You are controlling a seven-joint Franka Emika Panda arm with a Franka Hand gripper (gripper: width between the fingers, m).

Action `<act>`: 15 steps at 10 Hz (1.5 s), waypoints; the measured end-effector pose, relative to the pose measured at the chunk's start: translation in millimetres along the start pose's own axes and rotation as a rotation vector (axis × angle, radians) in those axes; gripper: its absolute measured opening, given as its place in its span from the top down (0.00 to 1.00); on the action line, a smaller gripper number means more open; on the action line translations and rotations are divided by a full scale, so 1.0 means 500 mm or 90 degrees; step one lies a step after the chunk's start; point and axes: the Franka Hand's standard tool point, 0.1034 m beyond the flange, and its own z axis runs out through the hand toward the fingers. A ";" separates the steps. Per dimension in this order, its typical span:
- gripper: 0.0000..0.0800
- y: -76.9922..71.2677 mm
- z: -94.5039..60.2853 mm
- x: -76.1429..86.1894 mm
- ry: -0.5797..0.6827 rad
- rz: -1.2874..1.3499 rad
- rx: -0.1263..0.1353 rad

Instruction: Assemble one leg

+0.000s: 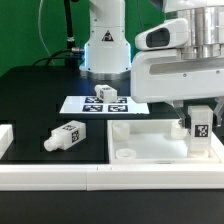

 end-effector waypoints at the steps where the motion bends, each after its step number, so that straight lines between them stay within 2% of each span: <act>1: 0.65 0.000 0.000 0.000 0.000 0.000 0.000; 4: 0.65 0.000 0.000 0.000 0.000 0.018 0.000; 6: 0.65 -0.002 0.001 0.001 0.003 0.208 0.005; 8: 0.64 -0.001 0.002 0.005 0.009 0.439 0.019; 9: 0.64 -0.001 0.003 0.008 0.014 0.534 0.031; 10: 0.64 0.001 0.003 0.007 0.013 0.580 0.037; 15: 0.64 0.003 0.003 0.007 0.004 0.752 0.041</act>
Offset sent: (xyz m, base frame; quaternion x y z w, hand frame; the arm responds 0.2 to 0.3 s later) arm 0.0000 0.0000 0.0000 0.0000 0.0000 0.0000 1.0000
